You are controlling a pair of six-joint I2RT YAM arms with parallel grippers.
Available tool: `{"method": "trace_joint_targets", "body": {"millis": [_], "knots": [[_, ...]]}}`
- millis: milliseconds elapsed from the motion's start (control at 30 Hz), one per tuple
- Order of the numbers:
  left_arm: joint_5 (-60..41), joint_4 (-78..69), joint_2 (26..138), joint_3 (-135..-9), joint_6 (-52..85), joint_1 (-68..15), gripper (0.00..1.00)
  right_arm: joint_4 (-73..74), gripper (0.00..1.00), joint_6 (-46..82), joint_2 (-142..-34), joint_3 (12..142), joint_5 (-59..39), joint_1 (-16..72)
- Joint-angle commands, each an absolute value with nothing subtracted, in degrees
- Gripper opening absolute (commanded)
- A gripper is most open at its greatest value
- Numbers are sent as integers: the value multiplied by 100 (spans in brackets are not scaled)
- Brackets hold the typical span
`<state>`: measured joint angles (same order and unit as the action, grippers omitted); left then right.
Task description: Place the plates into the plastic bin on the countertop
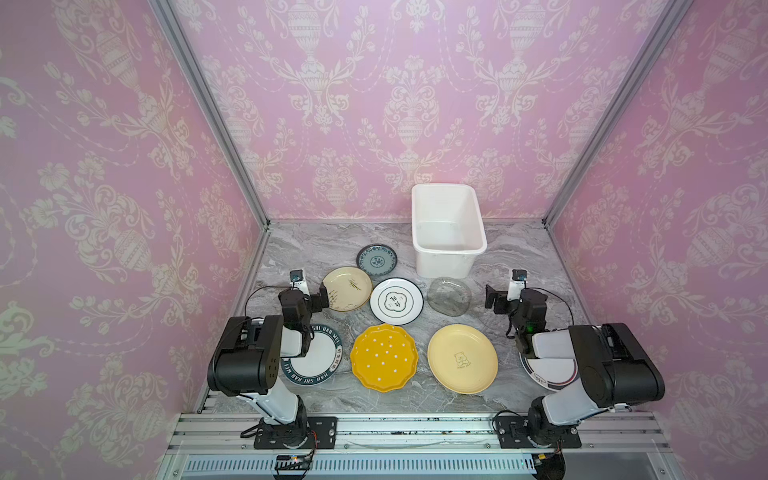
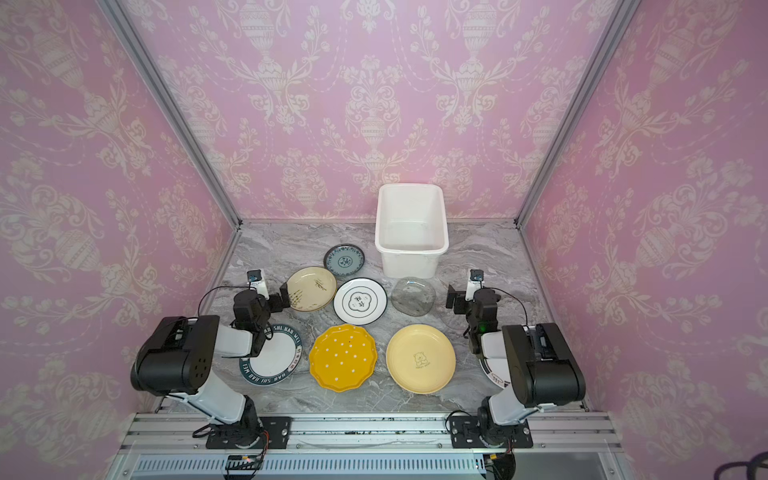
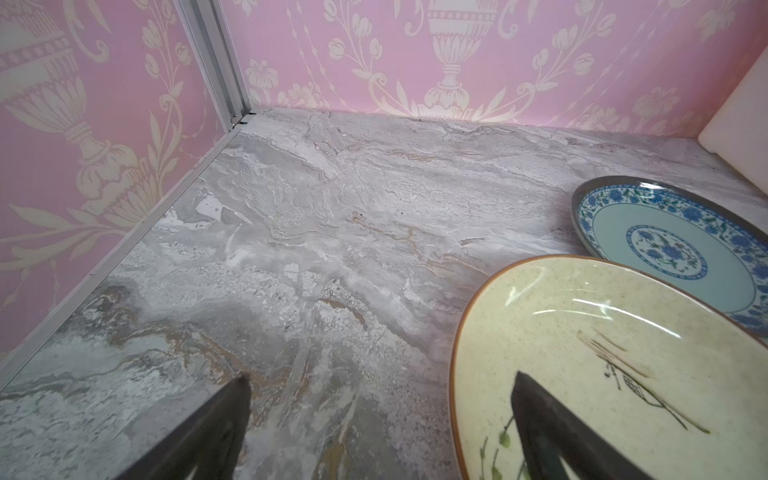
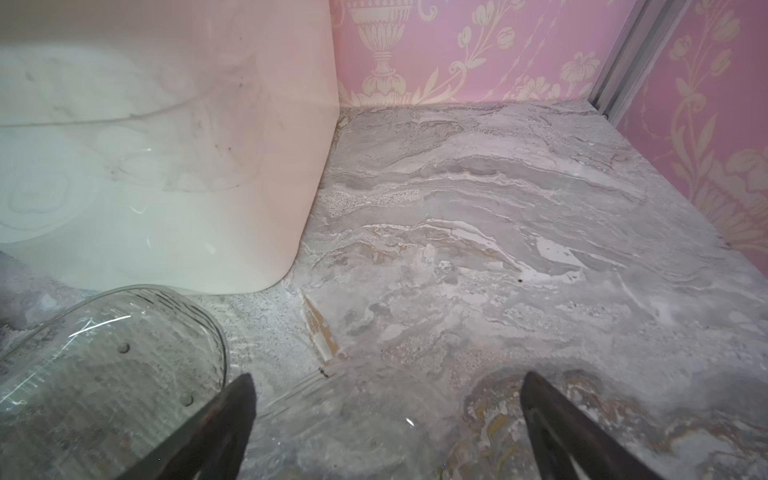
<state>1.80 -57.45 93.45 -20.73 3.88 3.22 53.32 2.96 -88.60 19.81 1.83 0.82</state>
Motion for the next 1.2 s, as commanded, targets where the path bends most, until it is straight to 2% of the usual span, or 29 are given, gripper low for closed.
{"method": "trace_joint_targets", "body": {"millis": [0, 667, 767, 900, 1000, 1100, 1167], "knots": [[120, -5818, 9360, -2008, 274, 360, 99, 5468, 100, 277, -8851, 2058, 114, 63], [139, -5766, 9369, -2040, 273, 359, 99, 5478, 100, 283, -8848, 2051, 104, 62], [81, -5864, 9185, -1937, 242, 352, 99, 5237, 100, 364, -8472, 2024, 346, 66], [1, -4639, 7970, -2042, 222, 348, 99, 3947, 100, 290, -7328, 2252, 241, 77], [220, -2772, 6972, -2564, 508, 351, 99, 2612, 100, 599, -6416, 2674, -2, 76], [395, -798, 6227, -3290, 960, 334, 99, 1146, 100, 1697, -5766, 3296, -70, 63], [435, -124, 5799, -3543, 1513, 335, 99, 75, 100, 3391, -5468, 3587, 511, 61]]}}
